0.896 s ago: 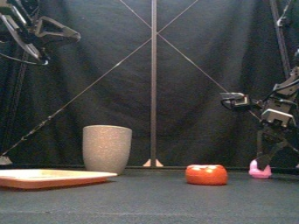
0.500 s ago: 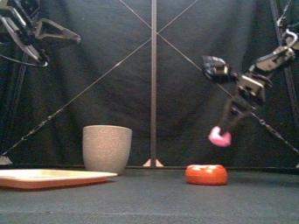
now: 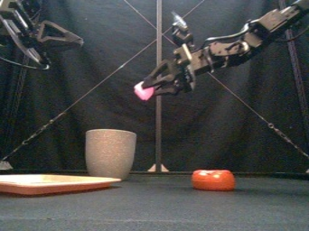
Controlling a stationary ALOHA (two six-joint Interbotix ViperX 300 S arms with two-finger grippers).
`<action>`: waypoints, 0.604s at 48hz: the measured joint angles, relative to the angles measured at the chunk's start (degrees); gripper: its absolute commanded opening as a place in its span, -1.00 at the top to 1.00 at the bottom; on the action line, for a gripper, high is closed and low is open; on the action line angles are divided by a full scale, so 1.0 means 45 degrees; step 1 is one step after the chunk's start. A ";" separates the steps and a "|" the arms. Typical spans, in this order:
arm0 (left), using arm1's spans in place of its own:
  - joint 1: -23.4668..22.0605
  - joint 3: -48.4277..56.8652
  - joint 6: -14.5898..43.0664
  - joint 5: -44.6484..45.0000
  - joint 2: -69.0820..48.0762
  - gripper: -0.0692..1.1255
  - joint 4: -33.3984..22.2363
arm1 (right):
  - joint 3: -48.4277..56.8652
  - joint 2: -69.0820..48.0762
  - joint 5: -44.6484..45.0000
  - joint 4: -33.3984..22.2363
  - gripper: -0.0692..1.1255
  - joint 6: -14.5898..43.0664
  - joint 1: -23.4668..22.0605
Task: Pick the pink ball then place it in the grey bowl
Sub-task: Place pink ball in the grey bowl
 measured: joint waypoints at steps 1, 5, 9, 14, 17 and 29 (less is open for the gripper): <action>0.0000 0.0020 0.0000 0.0000 -0.0020 0.79 0.0000 | -0.0195 0.0234 0.0020 0.0020 -0.24 0.0000 -0.0020; 0.0020 0.0059 -0.0020 0.0000 0.0000 0.79 0.0000 | -0.1191 0.1152 0.0313 0.0059 -0.24 0.0059 -0.0137; 0.0000 0.0117 0.0000 0.0000 -0.0020 0.79 0.0000 | -0.2246 0.1973 0.1016 0.0059 -0.24 0.0020 -0.0195; 0.0020 0.0195 -0.0020 0.0000 -0.0020 0.79 0.0000 | -0.3516 0.2949 0.2324 0.0020 -0.24 0.0000 -0.0312; 0.0020 0.0234 -0.0020 0.0000 -0.0020 0.79 0.0000 | -0.4043 0.3457 0.3027 0.0020 -0.25 0.0000 -0.0391; 0.0039 0.0254 -0.0020 0.0000 -0.0020 0.79 0.0000 | -0.5332 0.4551 0.4590 -0.0195 -0.40 -0.0117 -0.0723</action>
